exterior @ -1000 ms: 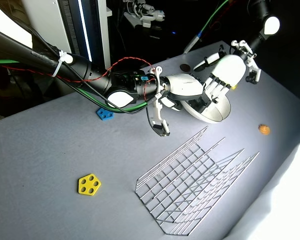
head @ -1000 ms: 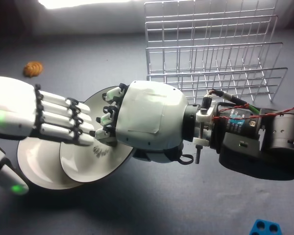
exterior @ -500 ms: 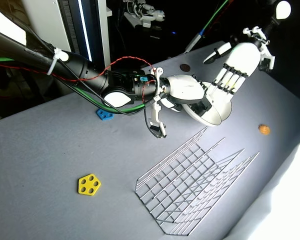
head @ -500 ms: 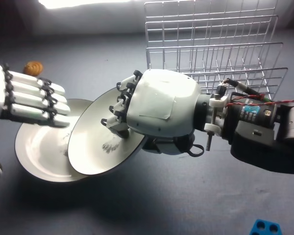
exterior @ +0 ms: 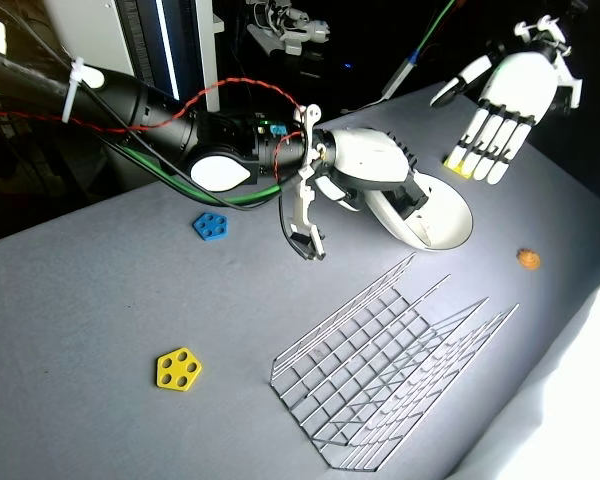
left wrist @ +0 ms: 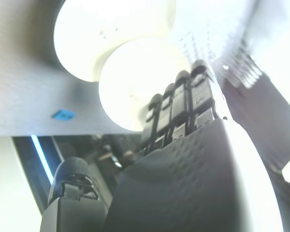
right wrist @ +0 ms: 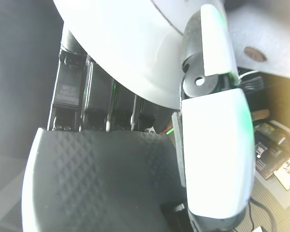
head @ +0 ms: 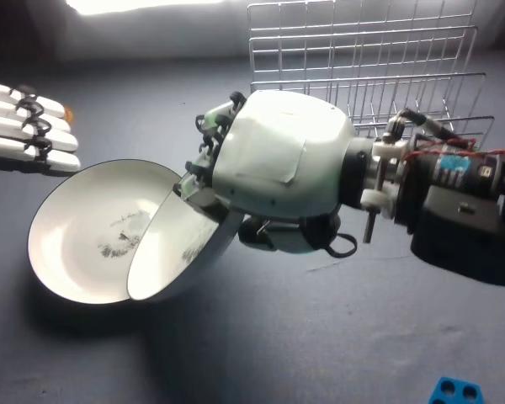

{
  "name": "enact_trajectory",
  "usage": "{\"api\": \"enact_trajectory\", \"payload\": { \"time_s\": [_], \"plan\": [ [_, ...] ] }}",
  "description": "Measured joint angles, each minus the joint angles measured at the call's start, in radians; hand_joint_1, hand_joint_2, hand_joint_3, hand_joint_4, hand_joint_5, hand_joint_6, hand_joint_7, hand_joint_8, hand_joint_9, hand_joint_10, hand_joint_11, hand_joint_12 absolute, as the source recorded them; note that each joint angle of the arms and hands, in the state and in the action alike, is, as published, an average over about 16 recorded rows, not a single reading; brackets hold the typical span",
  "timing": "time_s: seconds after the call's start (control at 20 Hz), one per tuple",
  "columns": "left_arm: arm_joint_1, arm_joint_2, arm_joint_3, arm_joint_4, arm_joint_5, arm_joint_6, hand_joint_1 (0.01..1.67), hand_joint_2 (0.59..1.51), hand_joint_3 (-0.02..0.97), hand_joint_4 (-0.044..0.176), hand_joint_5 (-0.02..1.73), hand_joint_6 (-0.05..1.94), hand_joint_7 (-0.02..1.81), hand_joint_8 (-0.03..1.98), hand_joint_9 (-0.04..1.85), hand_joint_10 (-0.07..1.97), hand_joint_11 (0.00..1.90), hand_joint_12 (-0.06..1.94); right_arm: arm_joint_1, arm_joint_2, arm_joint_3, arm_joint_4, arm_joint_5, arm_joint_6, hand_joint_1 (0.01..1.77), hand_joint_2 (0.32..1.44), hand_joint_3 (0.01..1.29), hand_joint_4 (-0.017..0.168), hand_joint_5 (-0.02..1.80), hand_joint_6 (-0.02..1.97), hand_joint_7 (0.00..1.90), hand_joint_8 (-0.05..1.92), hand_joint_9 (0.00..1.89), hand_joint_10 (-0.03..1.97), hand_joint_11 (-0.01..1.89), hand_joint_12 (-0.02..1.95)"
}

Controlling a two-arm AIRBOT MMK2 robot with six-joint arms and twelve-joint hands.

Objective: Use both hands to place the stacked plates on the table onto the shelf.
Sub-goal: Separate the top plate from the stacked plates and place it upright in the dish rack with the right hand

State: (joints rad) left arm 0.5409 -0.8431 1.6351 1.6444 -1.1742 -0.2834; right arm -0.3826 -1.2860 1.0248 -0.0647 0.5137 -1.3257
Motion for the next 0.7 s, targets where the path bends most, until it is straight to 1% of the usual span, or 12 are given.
{"api": "enact_trajectory", "payload": {
  "time_s": [0.15,0.35,0.7],
  "plan": [
    [-0.023,0.019,-0.002,0.006,-0.002,-0.028,0.02,1.104,0.017,-0.001,0.02,0.01,0.02,-0.01,0.02,0.01,0.02,-0.01,0.032,0.045,-0.048,0.027,-0.024,-0.001,1.16,1.03,0.01,0.005,0.87,1.07,0.91,1.03,1.00,0.61,0.64,1.37],
    [-0.044,0.034,-0.002,0.008,-0.004,-0.061,0.01,1.103,0.016,-0.002,0.02,0.01,0.02,-0.01,0.02,0.01,0.02,-0.01,0.082,0.110,-0.114,0.078,-0.062,-0.001,1.16,1.03,0.01,0.002,0.89,1.08,0.92,1.02,1.01,0.62,0.65,1.37],
    [-0.083,0.049,-0.008,0.014,-0.003,-0.096,0.02,1.102,0.017,-0.002,0.02,0.01,0.02,-0.01,0.02,0.01,0.02,-0.01,0.191,0.229,-0.213,0.250,-0.145,0.004,1.16,1.03,0.01,0.003,0.91,1.09,0.93,1.02,1.02,0.62,0.67,1.37]
  ]
}}
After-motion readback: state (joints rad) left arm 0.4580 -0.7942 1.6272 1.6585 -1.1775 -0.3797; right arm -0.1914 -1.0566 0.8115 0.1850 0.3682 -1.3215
